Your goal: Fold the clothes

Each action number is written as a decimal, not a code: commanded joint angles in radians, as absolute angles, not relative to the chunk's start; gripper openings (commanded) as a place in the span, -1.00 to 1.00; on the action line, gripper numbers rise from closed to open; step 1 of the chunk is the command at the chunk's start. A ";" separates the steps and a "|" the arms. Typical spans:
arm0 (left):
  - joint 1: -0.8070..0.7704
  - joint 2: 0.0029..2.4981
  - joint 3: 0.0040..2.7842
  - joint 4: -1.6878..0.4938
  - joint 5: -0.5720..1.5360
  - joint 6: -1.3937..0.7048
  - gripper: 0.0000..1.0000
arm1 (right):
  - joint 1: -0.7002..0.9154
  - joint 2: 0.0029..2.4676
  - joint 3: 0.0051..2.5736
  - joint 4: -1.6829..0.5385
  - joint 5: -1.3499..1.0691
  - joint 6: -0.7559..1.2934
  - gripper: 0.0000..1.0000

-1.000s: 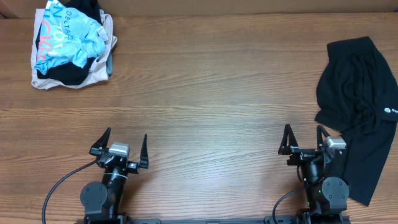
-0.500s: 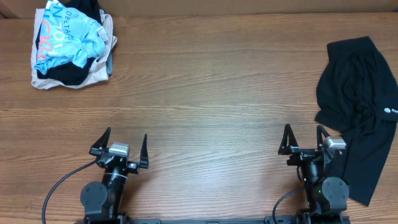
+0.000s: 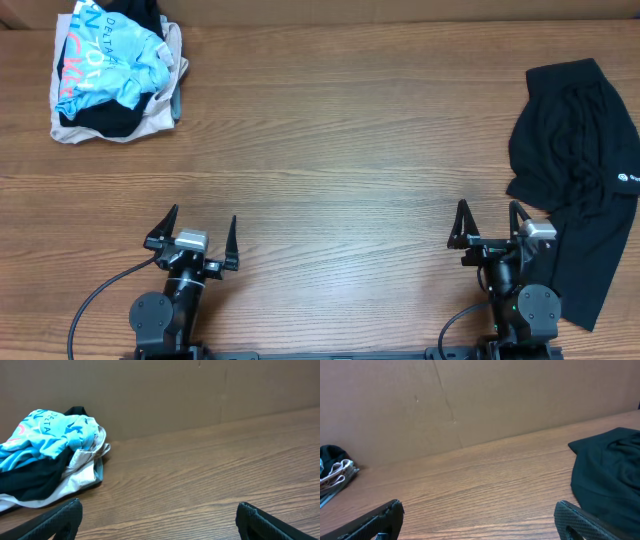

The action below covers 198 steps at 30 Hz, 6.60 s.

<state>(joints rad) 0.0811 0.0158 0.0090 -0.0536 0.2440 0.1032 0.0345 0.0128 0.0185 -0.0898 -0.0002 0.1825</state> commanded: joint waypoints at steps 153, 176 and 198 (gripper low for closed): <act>0.091 1.302 1.137 -0.676 0.312 -0.009 1.00 | -0.394 1.860 1.105 -0.546 0.070 0.292 0.32; 0.093 1.314 1.148 -0.544 0.249 -0.049 1.00 | -0.047 1.860 1.301 -0.828 -0.185 0.285 -0.92; 0.207 1.314 1.148 -0.539 0.126 -0.022 1.00 | 0.670 1.842 1.652 -0.980 -0.321 0.419 0.03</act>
<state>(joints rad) 0.2058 1.3151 1.1210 -0.5377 0.1295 -0.0307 0.7204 1.8626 1.5494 -0.9249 -0.3450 0.4160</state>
